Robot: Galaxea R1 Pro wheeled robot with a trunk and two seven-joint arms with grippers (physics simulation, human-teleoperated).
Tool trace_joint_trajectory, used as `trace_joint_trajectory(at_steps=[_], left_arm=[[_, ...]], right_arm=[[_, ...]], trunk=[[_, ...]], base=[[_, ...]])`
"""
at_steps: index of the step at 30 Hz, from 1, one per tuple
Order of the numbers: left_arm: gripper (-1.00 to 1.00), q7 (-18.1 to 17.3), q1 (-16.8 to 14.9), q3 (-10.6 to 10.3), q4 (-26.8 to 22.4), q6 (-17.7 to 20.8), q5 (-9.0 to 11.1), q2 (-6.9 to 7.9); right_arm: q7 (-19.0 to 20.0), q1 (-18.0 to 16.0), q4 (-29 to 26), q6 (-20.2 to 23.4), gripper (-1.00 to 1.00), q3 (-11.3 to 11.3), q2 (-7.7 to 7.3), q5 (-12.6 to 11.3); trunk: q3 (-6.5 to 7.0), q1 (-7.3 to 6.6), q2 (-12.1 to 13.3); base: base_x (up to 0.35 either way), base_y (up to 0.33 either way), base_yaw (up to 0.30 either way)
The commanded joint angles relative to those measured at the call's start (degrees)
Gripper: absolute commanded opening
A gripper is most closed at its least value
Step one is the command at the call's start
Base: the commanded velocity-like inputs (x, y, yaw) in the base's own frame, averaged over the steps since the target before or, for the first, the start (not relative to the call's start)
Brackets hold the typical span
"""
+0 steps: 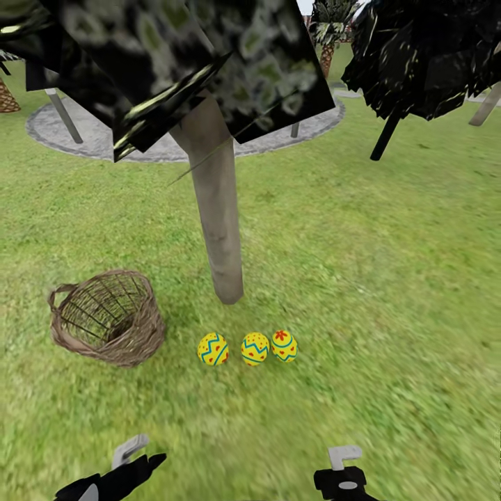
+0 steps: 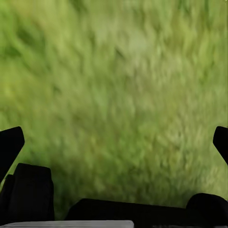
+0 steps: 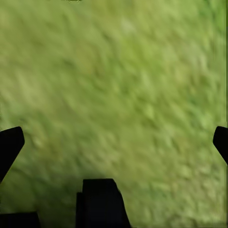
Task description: Take the three Easter eggs out of the wicker basket on the lawn in the garden, then place them on the lawn next to a single tree (choose any tree) so that all three eggs are next to the same tree and none are left in the basket.
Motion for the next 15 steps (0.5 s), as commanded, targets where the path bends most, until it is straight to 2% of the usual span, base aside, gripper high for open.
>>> trace_joint_trajectory(at_steps=[1, 15], left_arm=[[1.0, 0.0, 0.0, -0.3, 0.0, 0.2, 0.6, 0.08], [1.0, 0.1, 0.0, -0.3, 1.6, -1.1, 0.6, 0.26]], right_arm=[[-0.2, 0.0, 0.2, -0.2, 1.0, 0.5, 0.02, -0.6], [-0.2, 1.7, 1.3, -0.3, 1.0, 0.6, 0.0, -0.3]], trunk=[[0.15, -0.23, 0.4], [2.66, -3.31, 6.0]], base=[[0.0, 0.0, 0.0], [0.0, 0.0, 0.0]])
